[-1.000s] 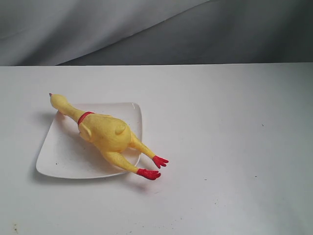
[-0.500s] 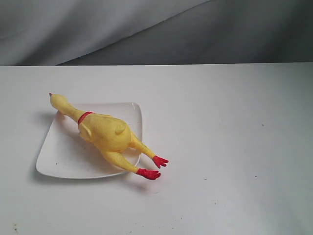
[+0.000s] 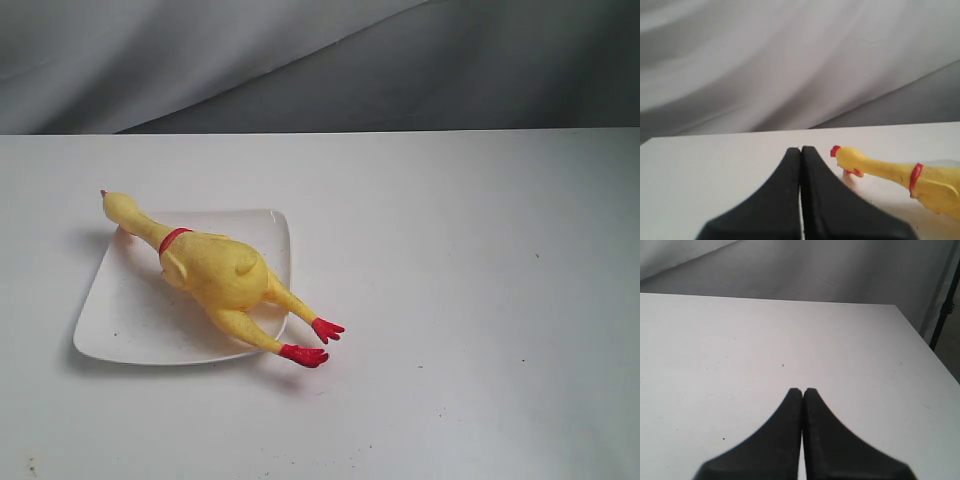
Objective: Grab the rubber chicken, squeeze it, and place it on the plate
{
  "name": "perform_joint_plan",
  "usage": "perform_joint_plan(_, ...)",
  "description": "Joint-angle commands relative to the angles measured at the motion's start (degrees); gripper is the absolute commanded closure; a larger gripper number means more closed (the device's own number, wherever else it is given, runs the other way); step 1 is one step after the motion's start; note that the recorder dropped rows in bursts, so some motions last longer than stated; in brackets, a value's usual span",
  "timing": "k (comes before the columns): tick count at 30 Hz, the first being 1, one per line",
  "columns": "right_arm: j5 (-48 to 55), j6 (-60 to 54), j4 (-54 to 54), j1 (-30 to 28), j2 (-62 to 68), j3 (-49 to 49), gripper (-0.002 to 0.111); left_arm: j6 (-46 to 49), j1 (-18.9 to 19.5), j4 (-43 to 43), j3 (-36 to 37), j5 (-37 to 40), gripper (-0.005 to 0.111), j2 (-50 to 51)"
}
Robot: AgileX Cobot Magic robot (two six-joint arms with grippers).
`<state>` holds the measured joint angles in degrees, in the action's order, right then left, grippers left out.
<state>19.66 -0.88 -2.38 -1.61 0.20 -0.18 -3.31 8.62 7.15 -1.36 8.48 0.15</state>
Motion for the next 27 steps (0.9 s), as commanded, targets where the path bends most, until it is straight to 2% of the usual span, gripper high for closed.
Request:
perform_joint_plan(1, -0.12, -0.03, 0.19, -0.33, -0.20, 0.18, 0.108, -2.94, 0.11, -1.11, 1.36, 1.33, 0.106, -0.15)
perform_joint_plan(8, -0.12, 0.09, 0.19, -0.33, -0.20, 0.18, 0.108, -4.03, 0.11, -3.30, 1.36, 7.99, 0.106, -0.15)
perform_joint_plan(27, -0.12, -0.02, 0.30, -0.33, -0.20, 0.18, 0.108, -3.75, 0.11, -3.70, 1.36, 7.97, 0.106, -0.15)
